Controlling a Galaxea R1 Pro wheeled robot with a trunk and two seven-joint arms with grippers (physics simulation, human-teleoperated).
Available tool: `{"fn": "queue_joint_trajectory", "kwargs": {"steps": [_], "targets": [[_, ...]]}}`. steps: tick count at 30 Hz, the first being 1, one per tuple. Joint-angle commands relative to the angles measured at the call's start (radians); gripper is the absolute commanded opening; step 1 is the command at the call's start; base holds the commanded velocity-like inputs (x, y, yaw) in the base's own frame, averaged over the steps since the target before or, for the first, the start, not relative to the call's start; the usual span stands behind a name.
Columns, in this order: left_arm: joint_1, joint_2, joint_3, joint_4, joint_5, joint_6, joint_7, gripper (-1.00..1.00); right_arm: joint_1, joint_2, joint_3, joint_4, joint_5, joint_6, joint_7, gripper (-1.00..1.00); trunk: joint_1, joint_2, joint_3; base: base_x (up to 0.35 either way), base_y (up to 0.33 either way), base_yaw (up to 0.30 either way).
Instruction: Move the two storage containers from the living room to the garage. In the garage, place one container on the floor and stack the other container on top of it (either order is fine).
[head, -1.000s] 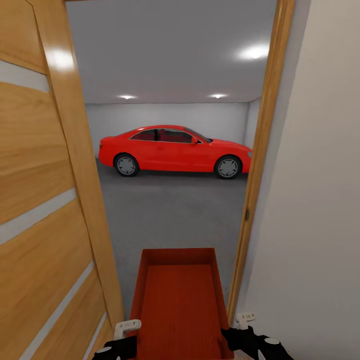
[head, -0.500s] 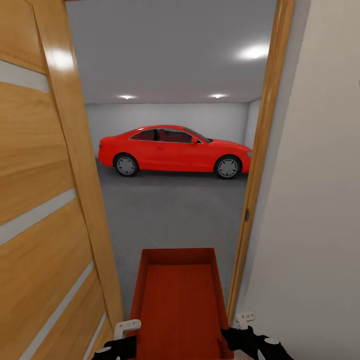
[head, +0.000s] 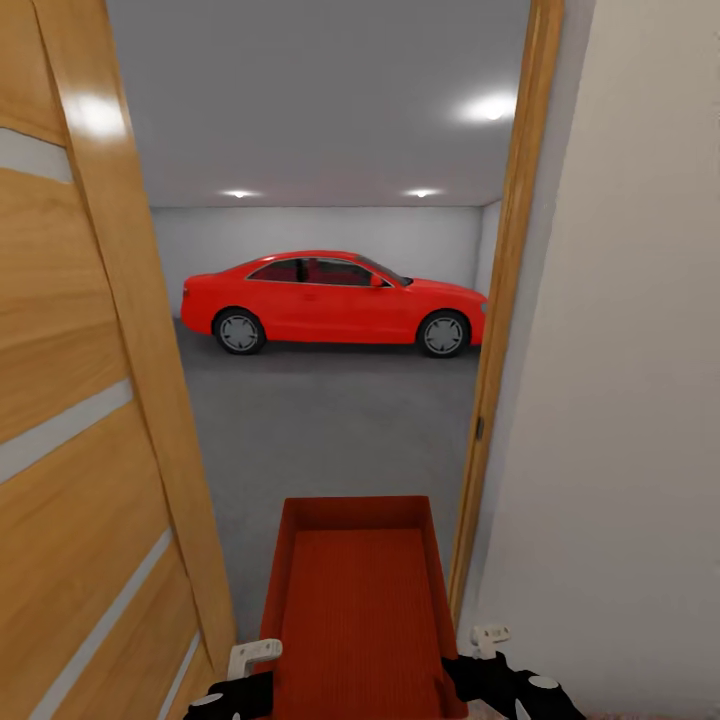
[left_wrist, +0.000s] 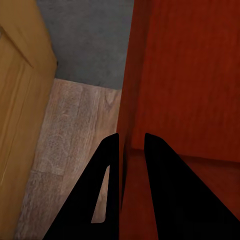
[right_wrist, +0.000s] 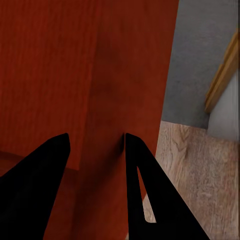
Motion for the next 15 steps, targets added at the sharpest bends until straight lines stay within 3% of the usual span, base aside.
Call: {"fn": "queue_joint_trajectory", "kwargs": {"steps": [1, 6, 15], "targets": [[0.0, -0.001, 0.0, -0.003, -0.029, -0.035, 0.008, -1.0, -0.001, 0.005, -0.006, 0.001, -0.016, 0.007, 0.031, -1.0, 0.0, -0.001, -0.002, 0.0, 0.0, -0.081], [0.0, -0.002, 0.0, -0.003, -0.029, -0.035, 0.009, -1.0, -0.001, 0.005, -0.006, 0.001, -0.016, 0.007, 0.031, -1.0, 0.0, -0.001, -0.001, 0.078, 0.037, -0.019], [0.0, -0.001, 0.0, -0.003, -0.03, -0.035, 0.009, -1.0, -0.001, 0.005, -0.006, 0.001, -0.016, 0.007, 0.034, -1.0, 0.0, -0.001, -0.001, 0.275, 0.078, -0.001]]}}
